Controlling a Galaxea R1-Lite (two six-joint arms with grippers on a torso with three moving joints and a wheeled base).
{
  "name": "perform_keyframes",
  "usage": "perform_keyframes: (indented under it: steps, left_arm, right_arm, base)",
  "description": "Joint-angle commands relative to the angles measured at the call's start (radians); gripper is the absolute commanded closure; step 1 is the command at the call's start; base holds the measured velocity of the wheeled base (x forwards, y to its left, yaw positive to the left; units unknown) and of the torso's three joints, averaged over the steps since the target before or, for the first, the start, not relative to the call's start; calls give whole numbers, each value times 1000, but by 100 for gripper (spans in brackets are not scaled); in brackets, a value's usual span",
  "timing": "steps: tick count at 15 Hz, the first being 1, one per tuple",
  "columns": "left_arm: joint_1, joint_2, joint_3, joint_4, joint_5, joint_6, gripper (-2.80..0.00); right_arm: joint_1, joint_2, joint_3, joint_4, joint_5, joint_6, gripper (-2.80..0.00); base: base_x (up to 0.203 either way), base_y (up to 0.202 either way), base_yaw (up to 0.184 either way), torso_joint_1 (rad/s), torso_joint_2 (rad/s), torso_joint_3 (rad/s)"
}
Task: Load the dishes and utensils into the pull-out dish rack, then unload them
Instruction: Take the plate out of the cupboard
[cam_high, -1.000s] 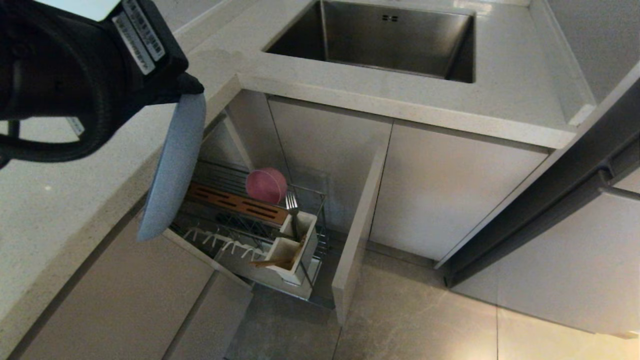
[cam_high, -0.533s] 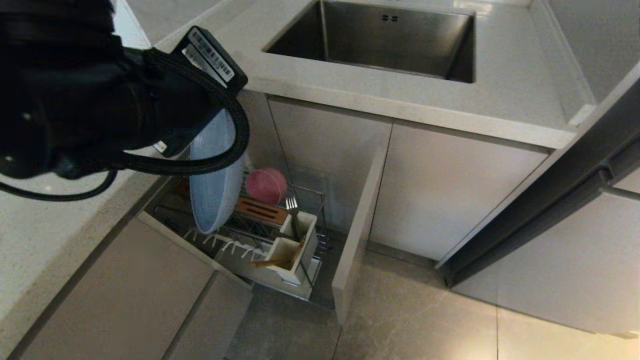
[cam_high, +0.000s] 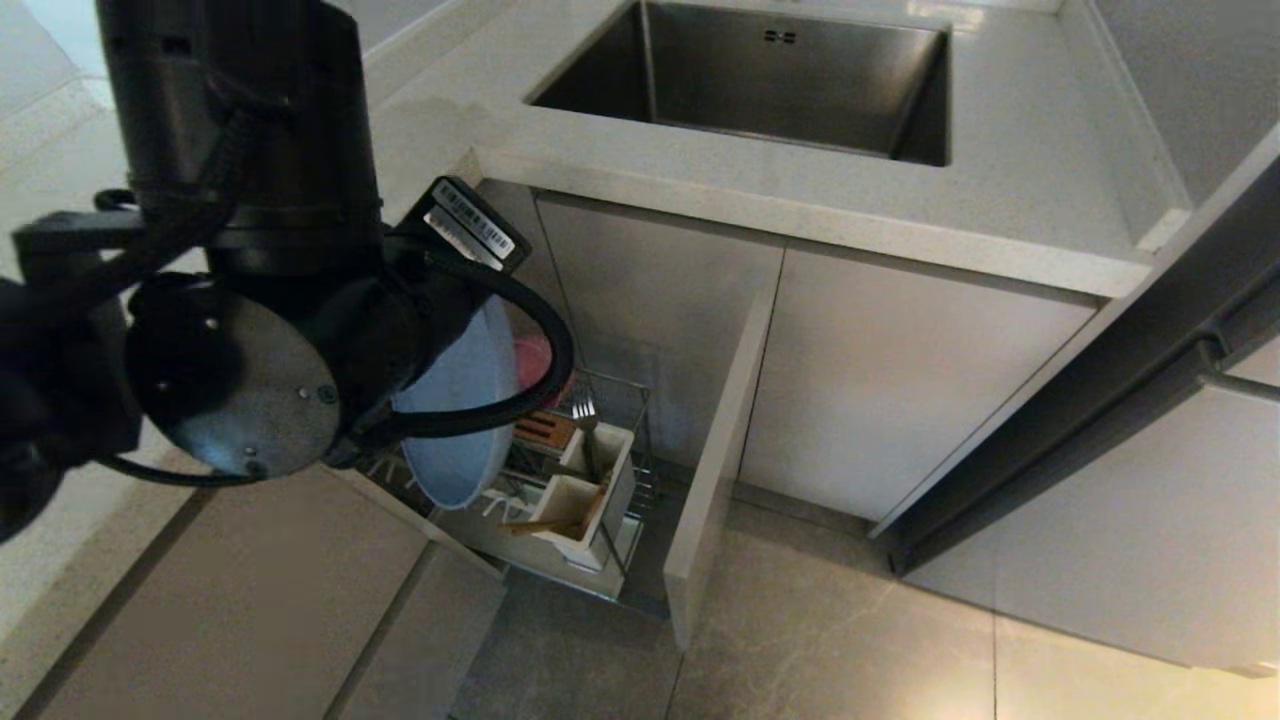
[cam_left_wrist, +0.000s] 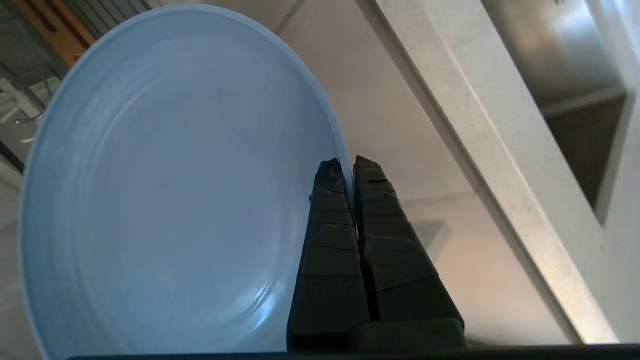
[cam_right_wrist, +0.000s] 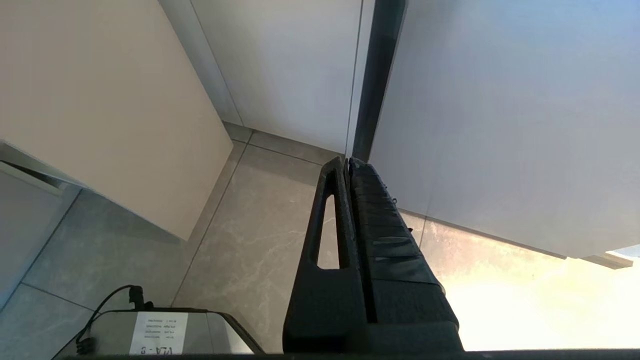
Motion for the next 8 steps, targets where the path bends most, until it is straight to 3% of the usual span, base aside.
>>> perform_keyframes:
  steps: [1, 5, 8]
  left_arm:
    - [1, 22, 33, -44, 33, -7, 0]
    - [25, 75, 123, -169, 115, -21, 0]
    - [64, 117, 137, -205, 116, -102, 0]
  right_arm:
    - [0, 1, 0, 0, 0, 0, 0]
    - [0, 1, 0, 0, 0, 0, 0]
    - [0, 1, 0, 0, 0, 0, 0]
  base:
    - [0, 0, 0, 0, 0, 0]
    - [0, 0, 0, 0, 0, 0]
    - [0, 0, 0, 0, 0, 0]
